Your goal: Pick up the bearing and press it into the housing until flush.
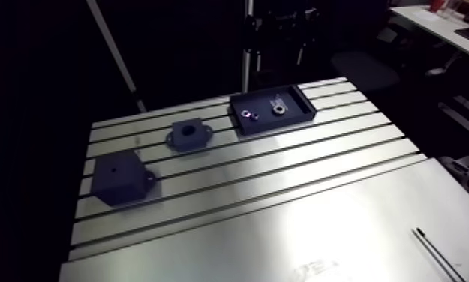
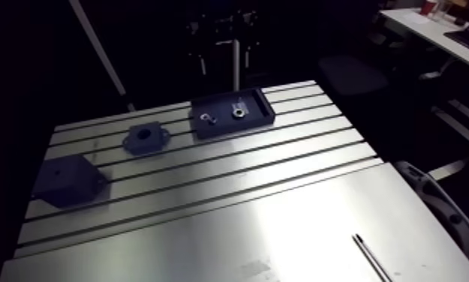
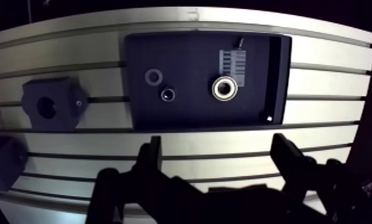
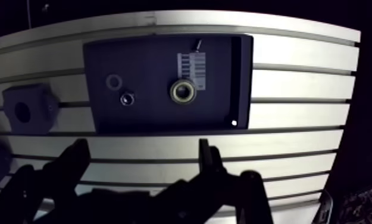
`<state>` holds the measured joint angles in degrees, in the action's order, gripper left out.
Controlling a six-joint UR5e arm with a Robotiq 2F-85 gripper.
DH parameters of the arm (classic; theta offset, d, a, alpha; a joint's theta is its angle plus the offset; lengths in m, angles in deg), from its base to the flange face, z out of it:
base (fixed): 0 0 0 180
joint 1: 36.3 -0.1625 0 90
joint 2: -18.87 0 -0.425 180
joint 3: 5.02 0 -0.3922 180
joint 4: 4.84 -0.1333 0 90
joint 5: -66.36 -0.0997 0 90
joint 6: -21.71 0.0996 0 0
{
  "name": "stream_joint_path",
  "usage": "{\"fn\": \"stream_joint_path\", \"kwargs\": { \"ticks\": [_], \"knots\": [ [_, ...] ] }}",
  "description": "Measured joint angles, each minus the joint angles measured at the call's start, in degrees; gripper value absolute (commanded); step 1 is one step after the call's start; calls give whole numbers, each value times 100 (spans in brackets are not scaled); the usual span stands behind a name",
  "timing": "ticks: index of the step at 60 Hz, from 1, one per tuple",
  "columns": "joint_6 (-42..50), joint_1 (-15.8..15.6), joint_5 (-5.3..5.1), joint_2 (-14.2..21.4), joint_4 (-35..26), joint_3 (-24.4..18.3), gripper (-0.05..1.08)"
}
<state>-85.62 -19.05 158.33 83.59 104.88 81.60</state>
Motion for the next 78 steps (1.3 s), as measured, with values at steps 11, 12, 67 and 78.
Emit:
{"fn": "stream_joint_path", "kwargs": {
  "ticks": [11,12,67,78],
  "knots": [
    [-132,40,8,-176,128,7,0],
    [-144,41,9,-193,146,7,0],
    [-431,204,204,-889,602,6,19],
    [-429,228,197,-989,674,34,26]
  ]
}}
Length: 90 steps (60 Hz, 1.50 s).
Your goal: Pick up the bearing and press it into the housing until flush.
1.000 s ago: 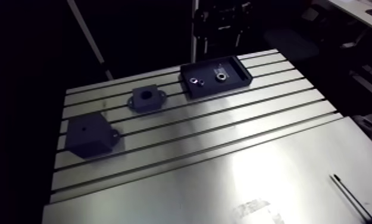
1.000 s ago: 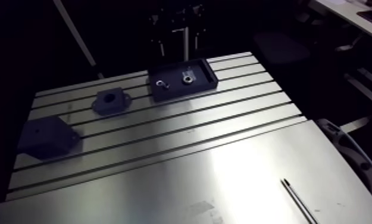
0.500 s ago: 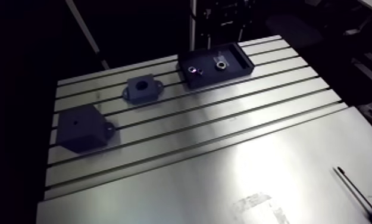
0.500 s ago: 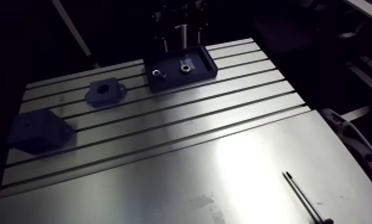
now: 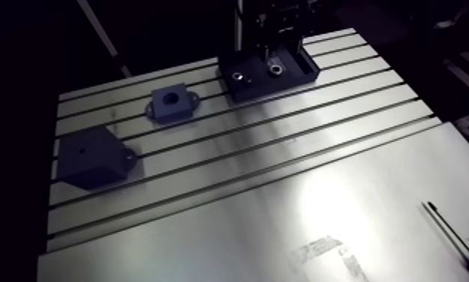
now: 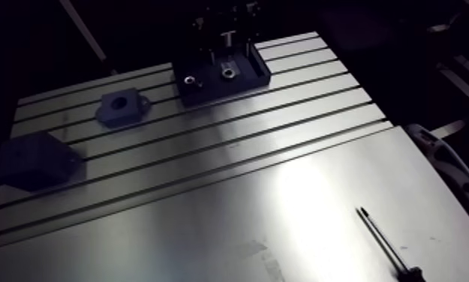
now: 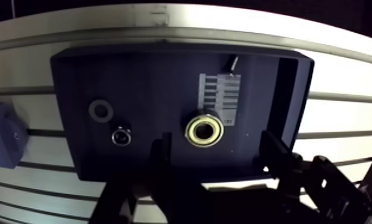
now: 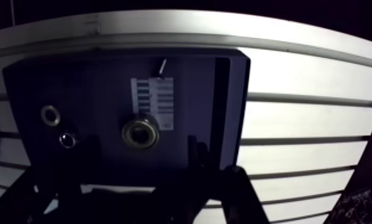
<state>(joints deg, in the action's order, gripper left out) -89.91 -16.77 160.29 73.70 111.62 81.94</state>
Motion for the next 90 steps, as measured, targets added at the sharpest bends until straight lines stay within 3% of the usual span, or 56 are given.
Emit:
{"fn": "stream_joint_path", "kwargs": {
  "ticks": [90],
  "knots": [
    [83,-15,-37,-148,189,126,35]
  ]
}}
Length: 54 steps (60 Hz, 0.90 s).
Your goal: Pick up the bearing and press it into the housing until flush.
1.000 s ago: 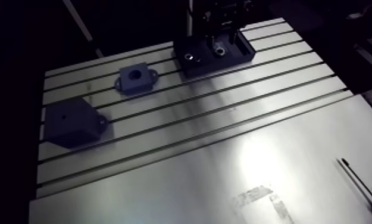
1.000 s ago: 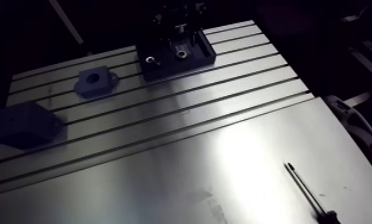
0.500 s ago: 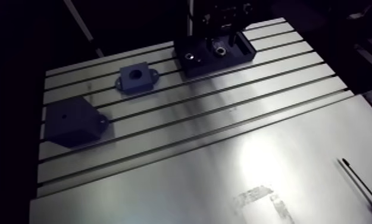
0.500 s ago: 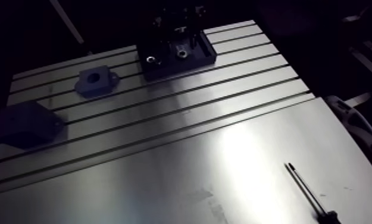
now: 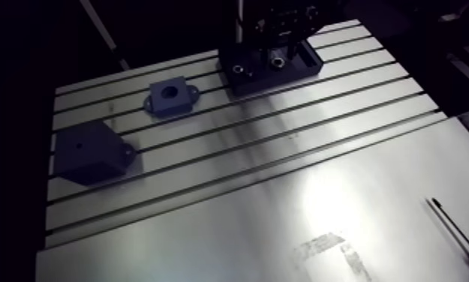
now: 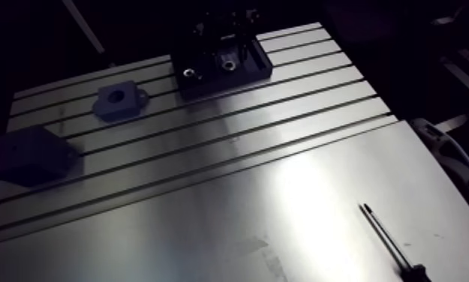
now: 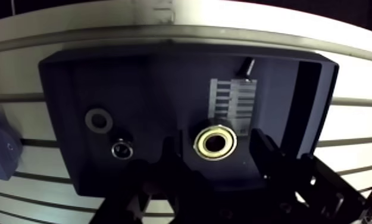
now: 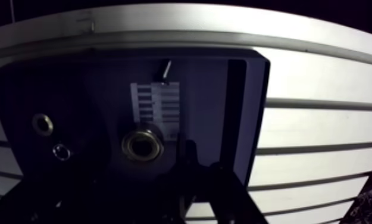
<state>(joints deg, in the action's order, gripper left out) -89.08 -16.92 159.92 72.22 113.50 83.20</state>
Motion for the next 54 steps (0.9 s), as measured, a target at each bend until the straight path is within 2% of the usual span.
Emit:
{"fn": "stream_joint_path", "kwargs": {
  "ticks": [15,19,26,29,54],
  "knots": [
    [-5,4,0,-4,15,-1,40],
    [-6,4,2,-4,16,-2,44],
    [-8,5,3,-5,17,-2,45],
    [-8,5,3,-4,18,-1,50],
    [-2,6,0,-5,18,6,52]
  ]
}}
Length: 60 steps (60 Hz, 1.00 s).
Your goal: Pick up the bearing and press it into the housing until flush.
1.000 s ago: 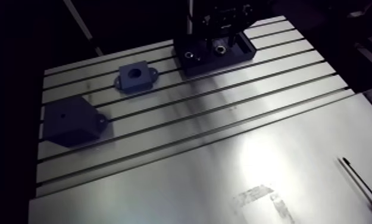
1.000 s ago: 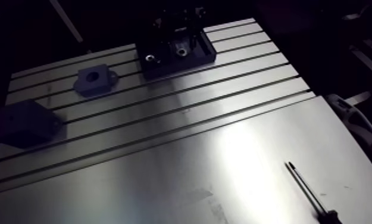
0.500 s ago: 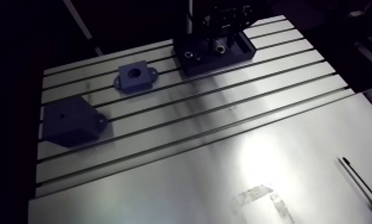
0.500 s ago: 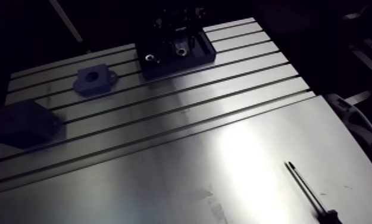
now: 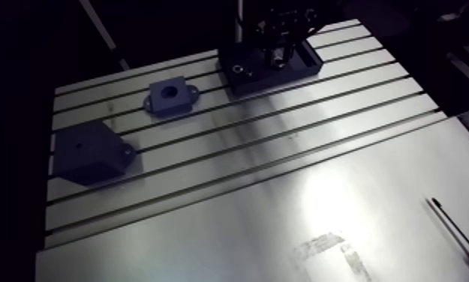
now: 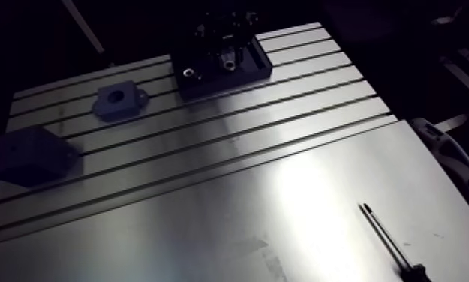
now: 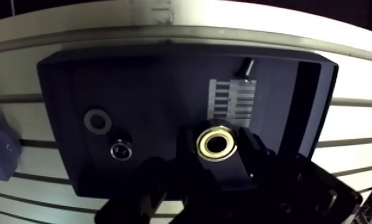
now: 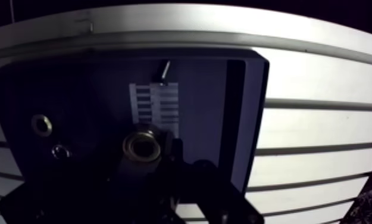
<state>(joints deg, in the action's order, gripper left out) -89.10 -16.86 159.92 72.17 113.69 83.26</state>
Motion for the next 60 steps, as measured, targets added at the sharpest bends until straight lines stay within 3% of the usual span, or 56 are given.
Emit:
{"fn": "stream_joint_path", "kwargs": {
  "ticks": [42,60],
  "knots": [
    [-22,9,-20,35,-7,-17,57],
    [5,-26,-14,307,-71,-6,57]
  ]
}}
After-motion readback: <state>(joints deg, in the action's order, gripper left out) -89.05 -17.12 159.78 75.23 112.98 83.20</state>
